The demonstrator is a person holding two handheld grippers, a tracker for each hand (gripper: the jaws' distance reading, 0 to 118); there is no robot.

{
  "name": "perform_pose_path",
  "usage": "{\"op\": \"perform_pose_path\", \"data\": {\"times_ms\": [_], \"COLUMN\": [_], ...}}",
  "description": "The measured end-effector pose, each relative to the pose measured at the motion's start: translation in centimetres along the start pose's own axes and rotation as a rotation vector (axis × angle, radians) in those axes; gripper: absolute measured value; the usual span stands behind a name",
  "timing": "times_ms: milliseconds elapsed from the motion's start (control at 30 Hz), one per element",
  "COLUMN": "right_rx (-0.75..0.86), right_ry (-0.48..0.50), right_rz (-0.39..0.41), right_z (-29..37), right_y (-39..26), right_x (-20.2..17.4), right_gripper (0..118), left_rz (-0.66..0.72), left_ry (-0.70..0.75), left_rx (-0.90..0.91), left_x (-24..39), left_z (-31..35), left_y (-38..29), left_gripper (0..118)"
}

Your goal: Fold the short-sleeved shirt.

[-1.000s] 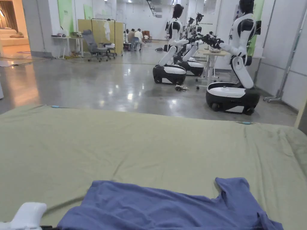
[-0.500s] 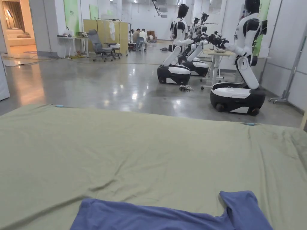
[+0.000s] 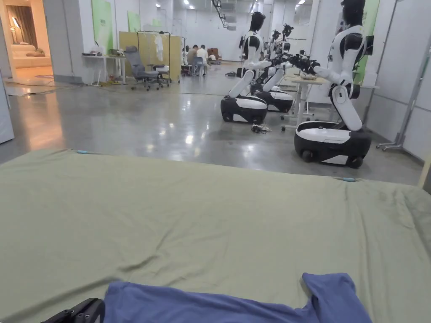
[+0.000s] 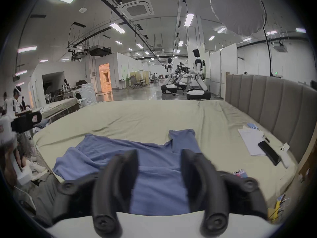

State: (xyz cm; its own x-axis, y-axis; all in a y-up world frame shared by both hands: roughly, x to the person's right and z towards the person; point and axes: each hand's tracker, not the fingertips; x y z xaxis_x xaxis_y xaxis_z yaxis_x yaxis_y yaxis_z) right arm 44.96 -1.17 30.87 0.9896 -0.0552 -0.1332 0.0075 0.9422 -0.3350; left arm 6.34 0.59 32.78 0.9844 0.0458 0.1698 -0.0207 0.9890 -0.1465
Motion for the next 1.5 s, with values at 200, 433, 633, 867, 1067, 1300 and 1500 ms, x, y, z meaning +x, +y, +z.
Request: {"op": "perform_pose_path", "data": {"times_ms": [200,433,633,867,1067,1300,1500], "right_rx": [-0.056,-0.054,-0.056,-0.105,-0.129,-0.179,-0.197], "right_ry": [-0.032,-0.031,0.009,0.041,-0.001,-0.042,-0.065], "right_rz": [-0.006,-0.005,-0.019,-0.073,-0.1,-0.176,-0.14], "right_z": [-0.9,-1.2,-1.6,-2.5,-2.3,-3.2,-5.4], "right_y": [-1.2,-1.2,-1.5,-2.3,-2.5,-2.9,-0.3], "right_x": [0.2,1.0,1.7,2.6,4.1,6.0,7.4], "right_gripper": [0,0,0,0,0,0,1], "left_rz": [0.013,0.054,0.143,0.253,0.334,0.134,0.075], "left_ry": [0.031,0.039,-0.031,-0.053,0.08,0.109,0.084], "left_rx": [-0.072,-0.142,-0.313,-0.568,-0.783,-0.841,-0.91], "left_x": [-0.1,-1.8,-5.2,-11.3,-14.4,-12.3,-10.8], "left_z": [-0.4,-1.5,-7.2,-21.8,-30.5,-33.0,-34.6], "left_y": [-0.1,0.5,2.1,0.5,-4.8,-7.2,-7.8], "left_gripper": [4,4,5,44,45,16,13]}}
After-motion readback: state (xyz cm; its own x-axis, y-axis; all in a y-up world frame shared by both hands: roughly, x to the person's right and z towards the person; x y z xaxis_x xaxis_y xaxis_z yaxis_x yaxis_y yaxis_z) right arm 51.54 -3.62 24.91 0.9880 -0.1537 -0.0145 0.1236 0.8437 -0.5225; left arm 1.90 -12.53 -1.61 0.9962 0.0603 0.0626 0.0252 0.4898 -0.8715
